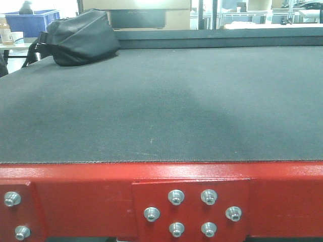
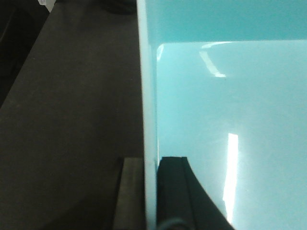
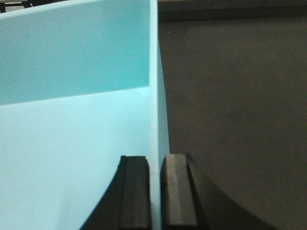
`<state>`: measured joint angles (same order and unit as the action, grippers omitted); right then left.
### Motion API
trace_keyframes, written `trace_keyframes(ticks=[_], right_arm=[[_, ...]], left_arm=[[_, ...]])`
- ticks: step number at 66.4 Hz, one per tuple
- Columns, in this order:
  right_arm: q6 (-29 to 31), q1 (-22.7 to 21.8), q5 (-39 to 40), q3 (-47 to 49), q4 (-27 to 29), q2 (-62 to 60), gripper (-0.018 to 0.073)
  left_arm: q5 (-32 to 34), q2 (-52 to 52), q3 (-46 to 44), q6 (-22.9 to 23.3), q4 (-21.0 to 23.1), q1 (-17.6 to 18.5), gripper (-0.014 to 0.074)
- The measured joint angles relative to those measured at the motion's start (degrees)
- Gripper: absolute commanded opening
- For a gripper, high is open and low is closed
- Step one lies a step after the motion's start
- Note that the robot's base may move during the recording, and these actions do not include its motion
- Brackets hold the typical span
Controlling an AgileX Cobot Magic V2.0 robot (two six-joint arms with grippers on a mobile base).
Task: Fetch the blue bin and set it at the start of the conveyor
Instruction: 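Lower the held light-blue bin onto the conveyor belt with both grippers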
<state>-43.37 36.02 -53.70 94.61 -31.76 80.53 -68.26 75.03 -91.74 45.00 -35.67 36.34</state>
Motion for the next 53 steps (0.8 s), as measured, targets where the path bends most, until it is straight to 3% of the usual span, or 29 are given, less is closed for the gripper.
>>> trace_keyframes(ticks=[9,27,53], right_arm=[[0.0,0.0,-1.9,0.0,0.0,0.0,-0.0163],[0.1,-3.4,-7.8,0.0,-0.3,5.2,-0.0163],[0.2,-11.1,-0.7,-8.2,8.0,14.6,-0.0163]], left_arm=[[0.2,0.4,0.0,-1.2,1.6,-0.5,-0.0111],[4.1,8.4,0.1,-6.0,11.8,-5.6,-0.0111],[7.4,19.1,1.4,-7.6,13.1,-7.9,-0.0111]])
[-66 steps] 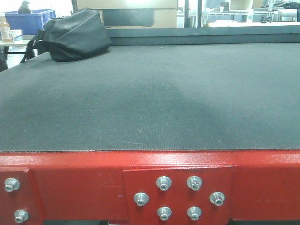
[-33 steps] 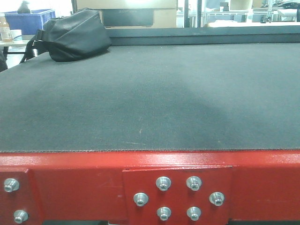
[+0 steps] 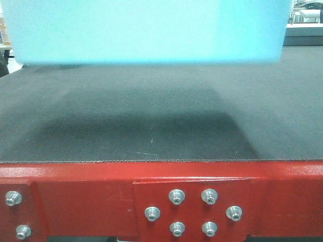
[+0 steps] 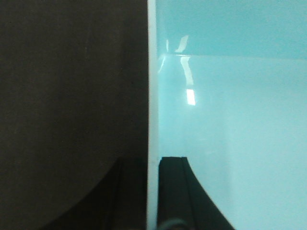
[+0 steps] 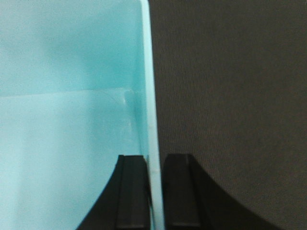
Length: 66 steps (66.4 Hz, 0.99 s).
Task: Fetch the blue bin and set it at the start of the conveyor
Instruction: 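Lower the held light-blue bin onto the conveyor belt with both grippers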
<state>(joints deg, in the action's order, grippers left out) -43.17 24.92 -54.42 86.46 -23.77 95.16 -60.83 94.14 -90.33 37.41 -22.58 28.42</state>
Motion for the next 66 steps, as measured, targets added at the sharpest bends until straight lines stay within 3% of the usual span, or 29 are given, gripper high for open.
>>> trace_keyframes(ticks=[15,34,55,61,66], right_arm=[[0.0,-2.7,3.8,-4.8,0.3,1.6,-0.0163],[0.0,-2.9,8.3,-7.6,1.5,4.0,-0.0163],[0.0,-2.9,10.2,-7.6,-0.9,4.1,-0.0163],[0.0,-2.9,10.3,-7.6,-1.0,4.1,-0.0048],[0.0,-2.9,10.3,-7.6,-1.0,4.3,0.0113]], left_arm=[[10.1,4.1,5.7,0.0,2.3,-0.4,-0.0111],[10.9,6.7,6.6,0.0,2.2,-1.8,-0.0111],[13.4,6.8,6.6,0.0,1.7,-2.4,-0.0103],[13.7,6.8,6.6,0.0,1.4,-2.5,-0.0013],[13.7,6.8,6.6,0.0,1.0,-2.5,0.0143]])
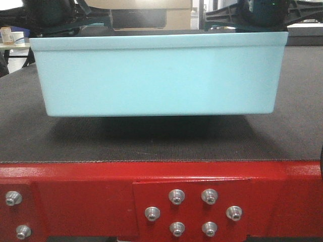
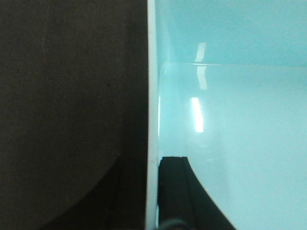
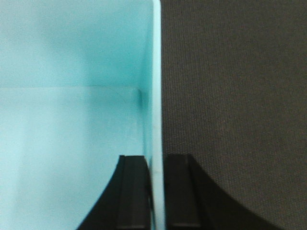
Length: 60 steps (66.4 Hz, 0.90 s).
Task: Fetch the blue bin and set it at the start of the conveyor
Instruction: 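Lower the held light-blue bin onto the conveyor belt with both grippers, then open both grippers and lift them off the bin rims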
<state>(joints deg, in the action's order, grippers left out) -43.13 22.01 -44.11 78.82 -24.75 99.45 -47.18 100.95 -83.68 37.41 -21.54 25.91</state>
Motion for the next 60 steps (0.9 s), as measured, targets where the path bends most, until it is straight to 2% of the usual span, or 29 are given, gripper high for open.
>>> trace_keyframes(ticks=[4,10,16,32,36,42,46,60], right_arm=[[0.0,0.0,0.3,0.0,0.3,0.1,0.0207],[0.0,0.4,1.2,0.0,1.1,0.3,0.0214],[0.0,0.5,2.3,0.0,1.7,0.5,0.0213],[0.0,0.7,2.9,0.0,1.1,0.5,0.0242],[0.0,0.9,2.9,0.0,0.6,0.5,0.0298],[0.0,1.1,3.0,0.0,0.2,0.5,0.0427],[0.0,1.1,3.2,0.0,0.2,0.5,0.047],[-0.1,1.6,2.6,0.0,-0.5,0.5,0.0421]], left_arm=[[0.8,0.1,0.0,0.0,0.2,0.0,0.0266],[2.5,0.1,0.0,0.0,1.1,0.3,0.0419],[3.5,0.1,0.0,0.0,1.7,0.5,0.0489],[3.9,0.1,0.0,0.0,1.9,0.5,0.0496],[3.9,0.1,0.0,0.0,1.2,0.7,0.0496],[3.8,0.2,0.0,0.0,0.6,0.9,0.0496],[3.8,0.2,0.0,0.1,0.6,0.9,0.0496],[2.6,0.2,-0.2,0.6,-0.1,0.4,0.0496]])
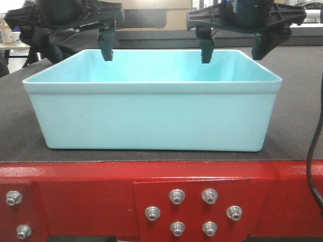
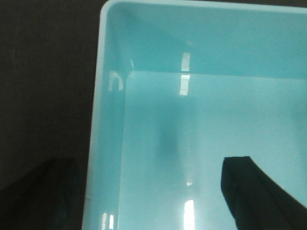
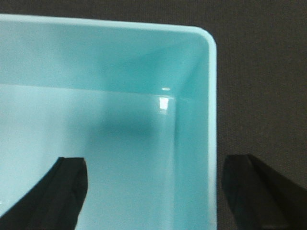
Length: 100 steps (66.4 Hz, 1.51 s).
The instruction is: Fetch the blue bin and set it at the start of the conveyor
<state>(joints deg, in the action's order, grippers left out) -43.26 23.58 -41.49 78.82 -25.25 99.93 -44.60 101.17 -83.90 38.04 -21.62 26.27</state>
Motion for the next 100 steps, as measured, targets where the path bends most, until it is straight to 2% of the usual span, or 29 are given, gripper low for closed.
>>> trace_keyframes(ticks=[14,21,26,32,43,45,59,66,85,100], right_arm=[[0.1,0.0,-0.2,0.0,-0.6,0.0,0.0411],[0.1,0.0,-0.6,0.4,-0.6,-0.8,0.0388],[0.1,0.0,-1.2,1.5,-0.6,-2.1,0.0326],[0.1,0.0,-1.6,2.9,-0.6,-4.7,0.0209],[0.1,0.0,-1.8,3.5,-1.0,-10.5,-0.0126],[0.1,0.0,-1.9,3.5,-1.0,-11.2,-0.0166],[0.3,0.0,-2.7,2.5,-1.1,-15.3,-0.0165],[0.3,0.0,1.8,-2.9,-1.1,-18.4,-0.0165],[0.6,0.0,21.1,-22.7,-5.9,-30.7,-0.0165],[0.6,0.0,34.8,-35.4,-11.3,-41.8,-0.0165]], left_arm=[[-0.2,0.0,0.0,0.1,-0.4,-0.6,0.0479],[-0.4,-0.1,0.0,0.1,-0.4,-0.6,0.0375],[-1.1,-0.9,0.0,0.1,-0.4,-0.6,0.024],[-1.9,-2.9,0.0,0.1,-0.4,-0.6,0.0126],[-3.3,-9.4,0.0,0.1,-0.5,-0.6,-0.0112],[-3.4,-10.5,0.0,0.1,-0.6,-0.6,-0.0111],[-3.0,-17.7,0.8,0.1,-1.3,-0.6,-0.0111],[2.2,-21.6,6.4,0.1,-1.1,-0.6,-0.0111],[29.0,-35.3,31.1,0.1,0.5,-0.6,-0.0111],[48.2,-45.7,45.2,0.2,0.5,-0.6,-0.0111]])
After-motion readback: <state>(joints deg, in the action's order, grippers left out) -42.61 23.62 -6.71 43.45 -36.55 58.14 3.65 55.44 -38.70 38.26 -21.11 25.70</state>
